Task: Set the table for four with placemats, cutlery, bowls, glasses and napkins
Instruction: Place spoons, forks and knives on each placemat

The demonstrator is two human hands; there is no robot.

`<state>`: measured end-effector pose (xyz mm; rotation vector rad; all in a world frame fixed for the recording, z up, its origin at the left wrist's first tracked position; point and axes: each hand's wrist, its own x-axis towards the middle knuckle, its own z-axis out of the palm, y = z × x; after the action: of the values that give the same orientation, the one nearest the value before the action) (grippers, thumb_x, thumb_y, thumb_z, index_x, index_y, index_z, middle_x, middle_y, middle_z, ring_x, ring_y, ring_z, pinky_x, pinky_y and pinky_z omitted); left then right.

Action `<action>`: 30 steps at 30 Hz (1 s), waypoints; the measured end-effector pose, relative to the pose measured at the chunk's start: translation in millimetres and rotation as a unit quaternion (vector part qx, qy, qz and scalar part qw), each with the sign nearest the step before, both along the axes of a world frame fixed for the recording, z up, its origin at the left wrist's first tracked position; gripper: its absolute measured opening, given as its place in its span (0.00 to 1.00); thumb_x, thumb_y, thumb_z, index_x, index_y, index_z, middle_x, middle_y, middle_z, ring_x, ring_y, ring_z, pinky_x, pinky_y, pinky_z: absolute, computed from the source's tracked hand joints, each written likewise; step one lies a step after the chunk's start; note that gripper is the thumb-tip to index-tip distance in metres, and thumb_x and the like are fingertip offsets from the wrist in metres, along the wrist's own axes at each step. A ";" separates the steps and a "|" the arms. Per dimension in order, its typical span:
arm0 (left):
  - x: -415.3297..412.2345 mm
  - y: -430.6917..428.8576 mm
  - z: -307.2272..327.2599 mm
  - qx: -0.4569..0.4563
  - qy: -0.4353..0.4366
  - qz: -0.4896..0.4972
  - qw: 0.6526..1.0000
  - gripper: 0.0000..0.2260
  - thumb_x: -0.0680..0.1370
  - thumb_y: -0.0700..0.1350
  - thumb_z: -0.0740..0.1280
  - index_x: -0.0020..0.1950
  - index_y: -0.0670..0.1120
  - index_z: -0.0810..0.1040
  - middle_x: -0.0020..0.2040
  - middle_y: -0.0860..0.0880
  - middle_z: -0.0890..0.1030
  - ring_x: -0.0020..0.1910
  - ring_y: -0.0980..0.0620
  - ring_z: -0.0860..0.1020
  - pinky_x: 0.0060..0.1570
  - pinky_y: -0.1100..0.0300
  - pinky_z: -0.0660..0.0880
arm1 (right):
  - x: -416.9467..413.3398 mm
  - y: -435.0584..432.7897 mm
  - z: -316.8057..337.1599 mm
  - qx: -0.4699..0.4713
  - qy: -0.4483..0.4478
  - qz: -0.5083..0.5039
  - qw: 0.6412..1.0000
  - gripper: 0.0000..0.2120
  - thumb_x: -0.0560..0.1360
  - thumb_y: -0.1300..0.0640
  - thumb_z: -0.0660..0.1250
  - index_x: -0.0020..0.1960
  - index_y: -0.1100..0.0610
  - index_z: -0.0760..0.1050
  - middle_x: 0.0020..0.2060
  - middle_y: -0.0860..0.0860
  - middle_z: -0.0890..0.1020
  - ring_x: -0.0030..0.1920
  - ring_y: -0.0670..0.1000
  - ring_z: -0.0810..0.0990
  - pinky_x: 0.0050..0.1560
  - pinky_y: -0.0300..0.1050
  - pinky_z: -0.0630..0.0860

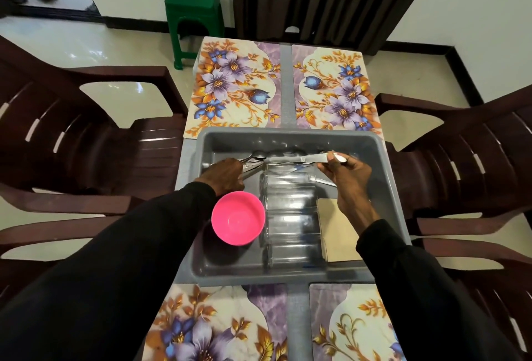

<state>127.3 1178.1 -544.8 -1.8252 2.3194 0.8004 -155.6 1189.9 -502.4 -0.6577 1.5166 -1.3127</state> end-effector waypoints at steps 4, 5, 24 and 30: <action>10.4 -3.4 1.7 0.028 0.102 0.048 0.993 0.06 0.79 0.39 0.65 0.42 0.41 0.76 0.41 0.43 0.79 0.41 0.42 0.77 0.40 0.51 0.72 | -5.7 -0.1 5.0 -0.015 -0.010 -0.014 1.000 0.11 0.76 0.65 0.73 0.56 0.69 0.80 0.48 0.61 0.85 0.49 0.60 0.86 0.47 0.46 0.84; 13.5 -4.9 5.1 0.033 0.111 0.052 0.992 0.06 0.80 0.40 0.65 0.43 0.41 0.77 0.42 0.44 0.80 0.42 0.43 0.78 0.41 0.52 0.72 | -6.7 -0.9 7.8 -0.018 -0.012 -0.016 1.000 0.11 0.76 0.64 0.73 0.56 0.69 0.80 0.48 0.62 0.85 0.49 0.60 0.86 0.47 0.47 0.84; 42.9 47.1 101.4 0.272 0.540 0.286 0.743 0.12 0.84 0.36 0.61 0.64 0.39 0.81 0.60 0.43 0.85 0.58 0.46 0.82 0.60 0.52 0.78 | 81.9 -16.9 97.0 0.016 0.039 0.230 0.972 0.04 0.72 0.68 0.76 0.45 0.68 0.82 0.38 0.59 0.85 0.38 0.57 0.85 0.41 0.47 0.85; 48.1 66.0 90.5 0.240 0.512 0.307 0.766 0.16 0.79 0.46 0.72 0.59 0.36 0.83 0.53 0.36 0.85 0.44 0.47 0.84 0.42 0.58 0.79 | 130.6 -22.0 79.2 0.045 0.081 0.308 0.947 0.11 0.70 0.70 0.77 0.50 0.73 0.80 0.42 0.62 0.86 0.38 0.56 0.87 0.36 0.44 0.84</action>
<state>175.4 1244.1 -454.4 -2.1316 1.3891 2.7357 -25.1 1167.9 -423.2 -1.0946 1.3299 -0.7214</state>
